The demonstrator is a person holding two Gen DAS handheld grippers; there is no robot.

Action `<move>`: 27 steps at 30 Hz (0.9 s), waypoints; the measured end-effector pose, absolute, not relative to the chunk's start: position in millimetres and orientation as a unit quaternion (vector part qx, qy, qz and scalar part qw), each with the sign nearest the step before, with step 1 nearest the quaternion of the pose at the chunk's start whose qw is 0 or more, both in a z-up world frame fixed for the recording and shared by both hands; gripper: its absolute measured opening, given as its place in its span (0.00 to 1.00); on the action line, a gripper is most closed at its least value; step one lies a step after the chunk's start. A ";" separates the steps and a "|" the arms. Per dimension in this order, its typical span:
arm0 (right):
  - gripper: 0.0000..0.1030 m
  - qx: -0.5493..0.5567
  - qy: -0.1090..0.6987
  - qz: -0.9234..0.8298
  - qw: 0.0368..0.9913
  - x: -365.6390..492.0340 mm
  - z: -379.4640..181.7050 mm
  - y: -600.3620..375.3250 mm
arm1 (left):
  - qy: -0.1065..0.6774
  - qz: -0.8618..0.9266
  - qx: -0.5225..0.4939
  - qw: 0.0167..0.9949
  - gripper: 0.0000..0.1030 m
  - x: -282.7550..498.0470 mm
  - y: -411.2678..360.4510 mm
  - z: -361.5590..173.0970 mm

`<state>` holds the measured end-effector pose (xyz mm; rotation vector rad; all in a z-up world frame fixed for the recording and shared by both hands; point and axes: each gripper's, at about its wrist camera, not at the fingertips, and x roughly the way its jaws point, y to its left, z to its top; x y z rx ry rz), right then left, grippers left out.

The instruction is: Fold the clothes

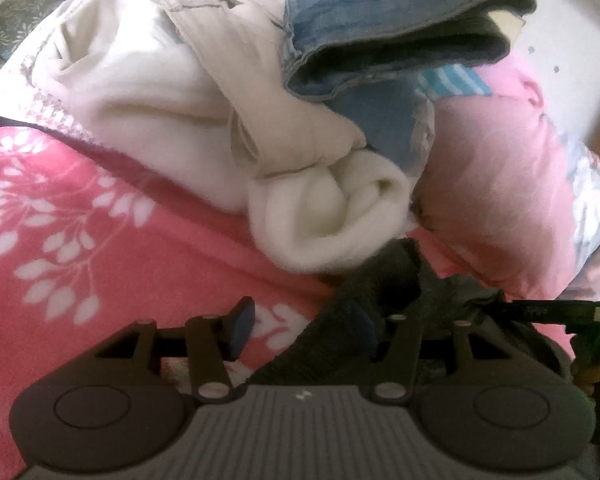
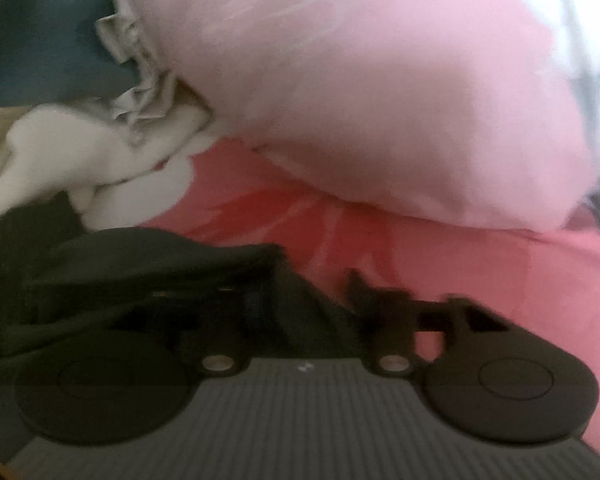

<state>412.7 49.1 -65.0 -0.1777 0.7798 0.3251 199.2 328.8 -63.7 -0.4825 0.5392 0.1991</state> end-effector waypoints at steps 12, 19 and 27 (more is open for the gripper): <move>0.69 -0.035 0.331 0.272 0.903 341.7 13.8 84.5 | 0.261 0.114 -0.249 0.926 0.55 190.3 335.0 -62.1; 0.55 -0.002 0.438 0.288 0.851 370.5 -33.2 153.2 | 0.260 0.117 -0.247 0.926 0.55 189.8 336.8 -63.6; 0.18 0.003 0.471 0.271 0.840 380.7 -51.6 166.5 | 0.259 0.105 -0.247 0.928 0.55 188.5 337.9 -64.7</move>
